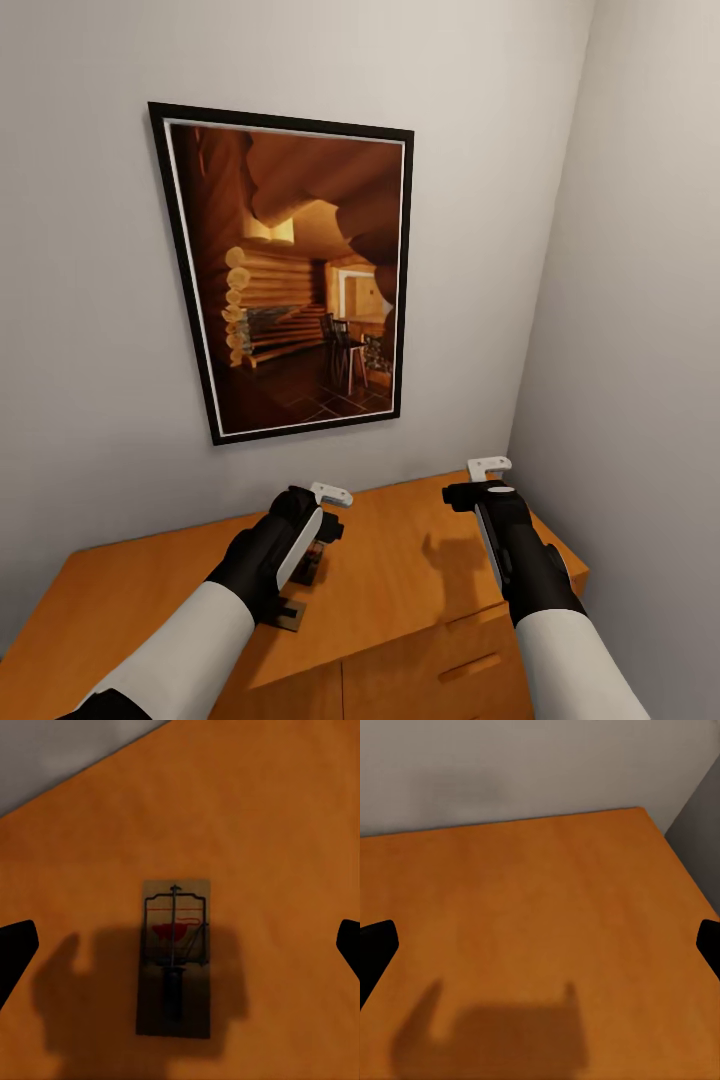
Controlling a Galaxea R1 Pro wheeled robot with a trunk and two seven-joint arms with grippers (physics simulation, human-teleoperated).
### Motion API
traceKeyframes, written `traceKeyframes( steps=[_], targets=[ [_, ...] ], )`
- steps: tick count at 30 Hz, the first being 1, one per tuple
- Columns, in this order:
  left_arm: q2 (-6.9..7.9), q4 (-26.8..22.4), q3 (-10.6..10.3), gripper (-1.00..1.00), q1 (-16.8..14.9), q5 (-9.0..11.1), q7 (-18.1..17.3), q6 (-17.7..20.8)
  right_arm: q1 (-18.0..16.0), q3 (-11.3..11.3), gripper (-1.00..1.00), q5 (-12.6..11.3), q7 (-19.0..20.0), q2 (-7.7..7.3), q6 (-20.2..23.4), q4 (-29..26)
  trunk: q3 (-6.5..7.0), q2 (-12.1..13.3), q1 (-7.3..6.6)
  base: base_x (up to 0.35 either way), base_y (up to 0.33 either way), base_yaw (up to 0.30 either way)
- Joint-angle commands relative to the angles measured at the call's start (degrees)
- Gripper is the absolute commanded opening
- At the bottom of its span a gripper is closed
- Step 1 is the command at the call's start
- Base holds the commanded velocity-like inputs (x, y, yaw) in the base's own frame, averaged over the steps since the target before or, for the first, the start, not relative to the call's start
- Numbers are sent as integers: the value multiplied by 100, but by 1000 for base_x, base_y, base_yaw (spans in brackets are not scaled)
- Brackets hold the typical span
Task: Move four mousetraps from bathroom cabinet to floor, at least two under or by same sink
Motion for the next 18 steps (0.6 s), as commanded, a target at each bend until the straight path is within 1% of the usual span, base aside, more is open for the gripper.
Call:
traceKeyframes(
  steps=[1, 18],
  targets=[
    [0, -3, -7, 100, -2, 58, 54, 16, -2, -16, 100, 58, 43, 6, 19, -6, -3, -5, 2, 0, 0, 0],
    [0, -3, -7, 100, -3, 39, 54, 16, -2, -24, 100, 57, 42, 6, -17, -13, -3, -5, 2, 0, 0, 0]
  ],
)
